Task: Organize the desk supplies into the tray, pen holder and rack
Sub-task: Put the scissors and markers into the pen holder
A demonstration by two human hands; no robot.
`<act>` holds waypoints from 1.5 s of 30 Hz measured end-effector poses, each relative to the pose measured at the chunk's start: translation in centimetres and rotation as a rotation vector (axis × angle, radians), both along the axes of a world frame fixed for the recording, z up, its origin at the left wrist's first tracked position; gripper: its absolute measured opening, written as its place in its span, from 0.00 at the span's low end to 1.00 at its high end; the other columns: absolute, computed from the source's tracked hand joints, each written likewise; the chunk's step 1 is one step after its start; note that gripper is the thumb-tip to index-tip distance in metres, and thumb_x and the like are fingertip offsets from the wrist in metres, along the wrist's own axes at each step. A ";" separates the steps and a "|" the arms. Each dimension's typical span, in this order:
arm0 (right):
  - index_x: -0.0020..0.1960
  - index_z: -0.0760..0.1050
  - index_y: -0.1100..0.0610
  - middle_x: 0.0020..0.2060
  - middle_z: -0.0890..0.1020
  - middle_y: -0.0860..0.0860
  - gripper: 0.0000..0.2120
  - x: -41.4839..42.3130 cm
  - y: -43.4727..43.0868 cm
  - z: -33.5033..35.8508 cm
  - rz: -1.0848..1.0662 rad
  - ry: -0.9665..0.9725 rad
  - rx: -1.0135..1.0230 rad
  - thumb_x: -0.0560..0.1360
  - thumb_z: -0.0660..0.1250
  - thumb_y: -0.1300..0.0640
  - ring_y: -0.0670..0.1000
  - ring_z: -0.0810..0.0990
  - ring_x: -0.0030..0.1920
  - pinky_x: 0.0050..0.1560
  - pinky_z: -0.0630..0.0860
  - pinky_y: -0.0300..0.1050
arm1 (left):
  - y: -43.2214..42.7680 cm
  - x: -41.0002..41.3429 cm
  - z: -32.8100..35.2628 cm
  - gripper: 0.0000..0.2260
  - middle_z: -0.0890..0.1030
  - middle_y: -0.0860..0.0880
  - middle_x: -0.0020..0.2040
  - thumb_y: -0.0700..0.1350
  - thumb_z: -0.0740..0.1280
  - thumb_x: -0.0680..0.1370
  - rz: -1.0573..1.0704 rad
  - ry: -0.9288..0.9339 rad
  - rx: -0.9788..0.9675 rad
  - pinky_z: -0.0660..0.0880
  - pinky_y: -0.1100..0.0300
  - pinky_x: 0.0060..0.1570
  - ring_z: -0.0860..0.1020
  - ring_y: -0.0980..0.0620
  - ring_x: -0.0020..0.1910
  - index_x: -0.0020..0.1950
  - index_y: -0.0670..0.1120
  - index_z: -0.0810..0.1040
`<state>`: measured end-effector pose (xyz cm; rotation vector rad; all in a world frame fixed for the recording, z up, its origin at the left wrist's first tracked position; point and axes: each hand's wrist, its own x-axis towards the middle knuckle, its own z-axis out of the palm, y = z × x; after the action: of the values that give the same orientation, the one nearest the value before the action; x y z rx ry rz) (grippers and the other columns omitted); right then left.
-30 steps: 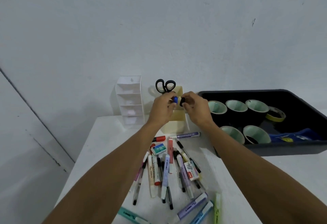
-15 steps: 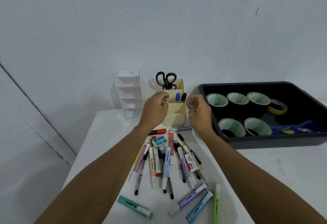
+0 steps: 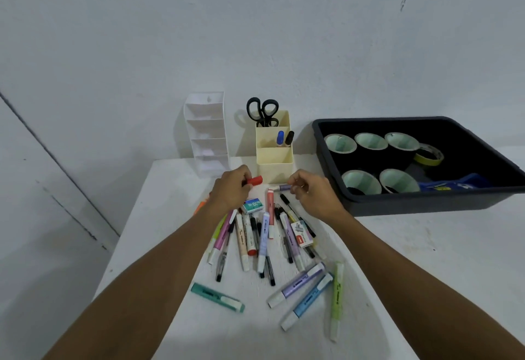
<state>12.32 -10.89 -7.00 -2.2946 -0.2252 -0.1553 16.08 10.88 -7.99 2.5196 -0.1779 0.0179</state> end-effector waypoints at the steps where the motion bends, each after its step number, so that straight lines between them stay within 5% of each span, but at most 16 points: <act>1: 0.45 0.76 0.51 0.38 0.82 0.48 0.08 -0.3 -0.1 0.0 0.013 0.011 -0.015 0.76 0.65 0.64 0.49 0.79 0.38 0.42 0.77 0.44 | 0.1 -0.2 0.2 0.05 0.80 0.46 0.51 0.41 0.67 0.78 -0.012 -0.018 -0.071 0.76 0.52 0.49 0.78 0.47 0.47 0.51 0.48 0.74; 7: 0.51 0.79 0.52 0.38 0.79 0.45 0.06 -1.9 0.5 0.2 0.106 0.036 -0.138 0.76 0.66 0.60 0.46 0.77 0.38 0.38 0.70 0.33 | 0.7 -2.3 3.9 0.13 0.76 0.48 0.53 0.39 0.60 0.82 -0.042 -0.097 -0.372 0.69 0.63 0.51 0.73 0.52 0.50 0.66 0.43 0.74; 10: 0.52 0.79 0.52 0.41 0.80 0.46 0.07 -2.7 1.9 0.4 0.118 0.047 -0.163 0.77 0.66 0.60 0.48 0.78 0.42 0.42 0.74 0.38 | 1.9 -3.5 4.6 0.13 0.74 0.50 0.50 0.41 0.57 0.83 -0.026 -0.020 -0.491 0.67 0.64 0.47 0.72 0.54 0.46 0.65 0.45 0.74; 19: 0.52 0.81 0.50 0.46 0.84 0.48 0.07 -4.4 9.1 0.4 0.159 0.012 -0.238 0.76 0.67 0.53 0.48 0.80 0.43 0.47 0.79 0.47 | 6.1 -7.4 4.9 0.08 0.81 0.48 0.48 0.36 0.64 0.79 0.047 -0.031 -0.837 0.75 0.51 0.61 0.79 0.49 0.49 0.54 0.48 0.77; 27: 0.54 0.79 0.49 0.48 0.82 0.48 0.08 -4.9 12.2 0.1 0.155 0.048 -0.342 0.77 0.64 0.56 0.48 0.79 0.43 0.44 0.79 0.46 | 9.3 -9.0 4.7 0.06 0.82 0.45 0.47 0.37 0.67 0.78 0.081 -0.064 -0.905 0.77 0.45 0.59 0.81 0.46 0.48 0.53 0.45 0.77; 36: 0.53 0.80 0.49 0.47 0.82 0.47 0.11 -4.8 5.0 0.8 -0.061 0.072 -0.332 0.76 0.64 0.62 0.48 0.79 0.45 0.49 0.80 0.46 | 7.5 -8.4 4.5 0.07 0.82 0.45 0.48 0.40 0.68 0.78 0.017 -0.018 -0.861 0.78 0.50 0.57 0.82 0.49 0.45 0.53 0.51 0.78; 45: 0.52 0.81 0.50 0.46 0.80 0.46 0.06 -6.8 3.7 0.6 -0.076 0.053 -0.338 0.76 0.68 0.52 0.46 0.77 0.46 0.49 0.75 0.42 | 3.8 -7.7 4.8 0.09 0.82 0.48 0.46 0.41 0.68 0.78 -0.017 -0.025 -0.811 0.77 0.57 0.52 0.81 0.50 0.46 0.57 0.48 0.77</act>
<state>5.51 -7.21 -6.39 -2.6413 -0.1458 -0.1011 8.43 14.66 -3.21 1.7095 -0.1606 0.0943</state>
